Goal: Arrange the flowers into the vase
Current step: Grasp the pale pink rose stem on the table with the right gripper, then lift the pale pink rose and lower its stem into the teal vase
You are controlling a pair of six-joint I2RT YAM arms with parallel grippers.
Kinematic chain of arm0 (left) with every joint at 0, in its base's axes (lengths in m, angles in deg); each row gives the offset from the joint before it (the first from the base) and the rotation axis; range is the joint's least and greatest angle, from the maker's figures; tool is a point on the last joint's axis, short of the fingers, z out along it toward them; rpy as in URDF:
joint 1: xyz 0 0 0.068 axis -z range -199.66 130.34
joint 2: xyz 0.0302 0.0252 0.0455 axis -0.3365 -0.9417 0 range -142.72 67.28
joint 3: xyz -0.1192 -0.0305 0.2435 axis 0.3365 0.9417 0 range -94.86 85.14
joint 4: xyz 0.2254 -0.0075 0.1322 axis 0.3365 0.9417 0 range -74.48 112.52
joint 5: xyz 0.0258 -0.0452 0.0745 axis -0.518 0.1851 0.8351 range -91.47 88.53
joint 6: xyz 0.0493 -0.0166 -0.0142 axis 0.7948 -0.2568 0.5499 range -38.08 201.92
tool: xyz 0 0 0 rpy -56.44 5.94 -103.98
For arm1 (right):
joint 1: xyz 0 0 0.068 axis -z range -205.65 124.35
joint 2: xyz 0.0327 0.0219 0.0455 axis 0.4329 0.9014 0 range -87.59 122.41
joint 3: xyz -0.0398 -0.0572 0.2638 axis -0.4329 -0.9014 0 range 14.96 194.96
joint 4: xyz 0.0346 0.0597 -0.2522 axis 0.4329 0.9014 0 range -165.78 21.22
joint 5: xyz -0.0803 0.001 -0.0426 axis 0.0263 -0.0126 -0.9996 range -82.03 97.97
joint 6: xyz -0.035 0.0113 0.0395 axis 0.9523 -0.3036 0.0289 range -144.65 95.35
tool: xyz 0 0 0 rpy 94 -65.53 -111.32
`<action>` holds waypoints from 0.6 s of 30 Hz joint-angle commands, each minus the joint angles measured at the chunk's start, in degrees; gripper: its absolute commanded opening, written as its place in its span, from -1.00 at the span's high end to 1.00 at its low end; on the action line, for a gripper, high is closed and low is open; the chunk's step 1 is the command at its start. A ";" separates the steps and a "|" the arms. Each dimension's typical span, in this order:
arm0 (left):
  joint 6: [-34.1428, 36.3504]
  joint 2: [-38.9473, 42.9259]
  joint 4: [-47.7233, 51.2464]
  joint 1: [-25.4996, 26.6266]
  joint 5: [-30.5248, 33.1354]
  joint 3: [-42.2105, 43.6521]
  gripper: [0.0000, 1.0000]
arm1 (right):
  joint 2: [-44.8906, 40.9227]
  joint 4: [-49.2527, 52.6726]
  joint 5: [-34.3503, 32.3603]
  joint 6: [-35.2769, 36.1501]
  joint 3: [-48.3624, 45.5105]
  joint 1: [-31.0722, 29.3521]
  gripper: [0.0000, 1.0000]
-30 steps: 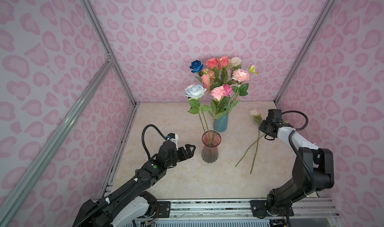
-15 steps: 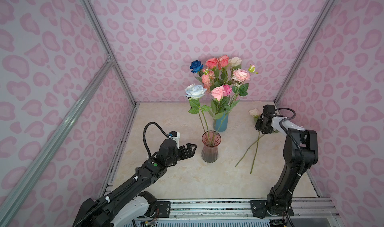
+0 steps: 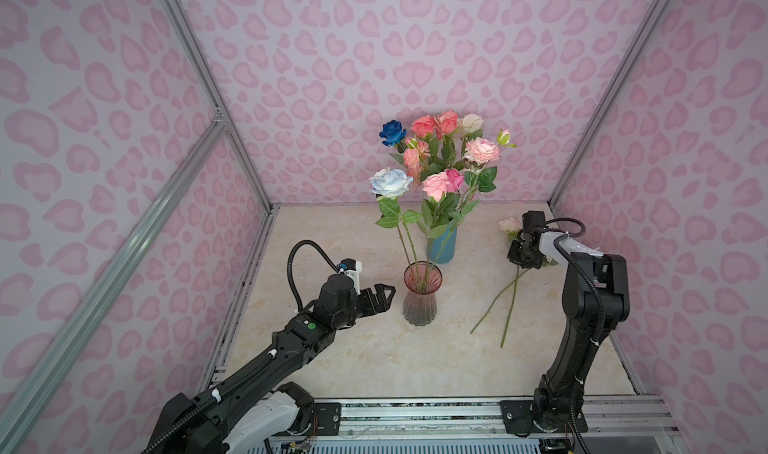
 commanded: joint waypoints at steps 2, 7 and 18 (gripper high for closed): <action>0.40 0.44 0.30 0.01 0.24 -0.68 -0.95 | 0.53 -0.86 4.23 -0.36 0.16 0.44 0.78; 1.36 1.48 1.82 0.01 1.51 -1.65 -0.94 | -4.57 -4.01 7.66 -0.62 -0.97 -1.29 0.94; 1.92 4.99 3.95 0.01 4.16 -1.93 -0.93 | -27.46 -11.68 1.90 -1.31 -9.58 -9.81 1.00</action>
